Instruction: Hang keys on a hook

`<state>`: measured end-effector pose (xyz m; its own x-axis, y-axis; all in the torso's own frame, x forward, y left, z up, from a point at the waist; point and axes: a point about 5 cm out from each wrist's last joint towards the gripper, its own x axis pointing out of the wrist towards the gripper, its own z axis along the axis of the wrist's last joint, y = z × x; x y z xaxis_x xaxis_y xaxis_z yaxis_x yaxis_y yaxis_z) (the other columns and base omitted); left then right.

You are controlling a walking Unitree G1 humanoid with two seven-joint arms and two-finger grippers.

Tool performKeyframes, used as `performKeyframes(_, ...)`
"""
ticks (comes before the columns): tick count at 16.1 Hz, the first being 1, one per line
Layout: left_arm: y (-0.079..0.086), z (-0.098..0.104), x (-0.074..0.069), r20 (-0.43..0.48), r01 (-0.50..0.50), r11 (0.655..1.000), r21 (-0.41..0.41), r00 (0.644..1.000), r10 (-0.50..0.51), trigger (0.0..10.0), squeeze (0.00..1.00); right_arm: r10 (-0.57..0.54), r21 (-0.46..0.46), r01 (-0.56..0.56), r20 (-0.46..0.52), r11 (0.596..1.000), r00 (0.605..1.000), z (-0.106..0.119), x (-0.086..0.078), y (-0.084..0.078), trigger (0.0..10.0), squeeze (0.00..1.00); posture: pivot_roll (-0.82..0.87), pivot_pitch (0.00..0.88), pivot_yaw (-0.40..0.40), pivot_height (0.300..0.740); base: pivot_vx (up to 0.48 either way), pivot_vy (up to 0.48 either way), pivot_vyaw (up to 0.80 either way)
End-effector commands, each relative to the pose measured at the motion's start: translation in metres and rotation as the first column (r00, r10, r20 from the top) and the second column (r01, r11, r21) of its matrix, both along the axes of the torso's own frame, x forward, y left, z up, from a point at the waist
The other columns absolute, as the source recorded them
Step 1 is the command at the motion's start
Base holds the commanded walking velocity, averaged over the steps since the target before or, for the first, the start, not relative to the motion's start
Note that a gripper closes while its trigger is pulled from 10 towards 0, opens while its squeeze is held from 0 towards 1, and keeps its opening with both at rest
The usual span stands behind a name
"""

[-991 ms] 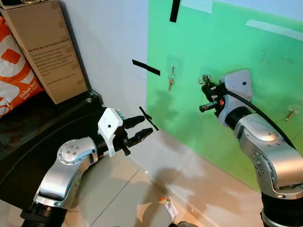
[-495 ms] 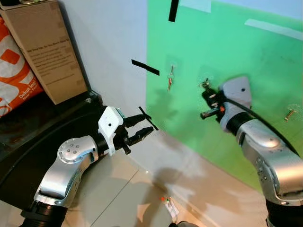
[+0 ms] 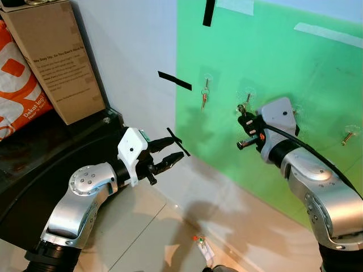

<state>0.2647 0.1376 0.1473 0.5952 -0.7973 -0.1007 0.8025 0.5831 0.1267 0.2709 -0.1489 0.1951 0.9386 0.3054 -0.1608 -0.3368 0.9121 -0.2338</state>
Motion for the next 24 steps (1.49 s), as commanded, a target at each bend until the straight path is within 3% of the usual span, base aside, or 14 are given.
performKeyframes(1, 0.000, 0.001, 0.001, 0.000, 0.006, 1.000, 0.013, 1.000, -0.006, 10.0, 0.00, -0.013, -0.011, 0.013, 0.022, 1.000, 1.000, 0.003, -0.001, -0.003, 10.0, 0.00, 0.01, 0.000, 0.010, 0.740, 0.000, 0.000, 0.00)
performKeyframes(7, 0.000, 0.001, 0.002, 0.002, 0.010, 1.000, 0.016, 1.000, -0.010, 10.0, 0.00, -0.041, 0.003, 0.041, -0.012, 0.999, 0.999, -0.009, -0.002, -0.005, 10.0, 0.00, 0.01, 0.000, 0.013, 0.740, 0.000, 0.000, 0.00)
performKeyframes(11, -0.004, 0.001, 0.002, 0.004, 0.012, 1.000, 0.012, 1.000, -0.012, 10.0, 0.00, 0.085, 0.131, -0.100, 0.114, 0.986, 0.990, 0.022, -0.004, 0.011, 10.0, 0.00, 0.00, 0.000, 0.006, 0.740, 0.000, 0.000, 0.00)
performKeyframes(13, -0.005, 0.000, 0.002, 0.004, 0.014, 1.000, 0.009, 1.000, -0.014, 10.0, 0.00, 0.081, 0.121, -0.097, 0.135, 0.988, 0.988, 0.027, 0.001, 0.013, 10.0, 0.00, 0.00, 0.000, 0.005, 0.740, 0.000, 0.000, 0.00)
performKeyframes(16, -0.006, -0.001, 0.002, 0.007, 0.020, 1.000, 0.015, 1.000, -0.020, 10.0, 0.00, -0.026, 0.021, 0.024, 0.121, 0.999, 0.992, 0.020, 0.014, 0.003, 10.0, 0.00, 0.00, 0.000, 0.003, 0.740, 0.000, 0.000, 0.00)
performKeyframes(18, -0.005, -0.001, 0.001, 0.007, 0.022, 1.000, 0.017, 1.000, -0.022, 10.0, 0.00, -0.067, -0.054, 0.074, 0.113, 0.996, 0.991, 0.015, 0.016, -0.005, 10.0, 0.00, 0.00, 0.000, 0.002, 0.740, 0.000, 0.000, 0.00)
performKeyframes(24, -0.006, -0.002, 0.000, 0.004, 0.029, 0.999, 0.019, 1.000, -0.029, 10.0, 0.00, -0.110, -0.106, 0.119, 0.088, 0.987, 0.990, 0.006, 0.012, -0.016, 10.0, 0.00, 0.00, 0.000, 0.002, 0.740, 0.000, 0.000, 0.00)
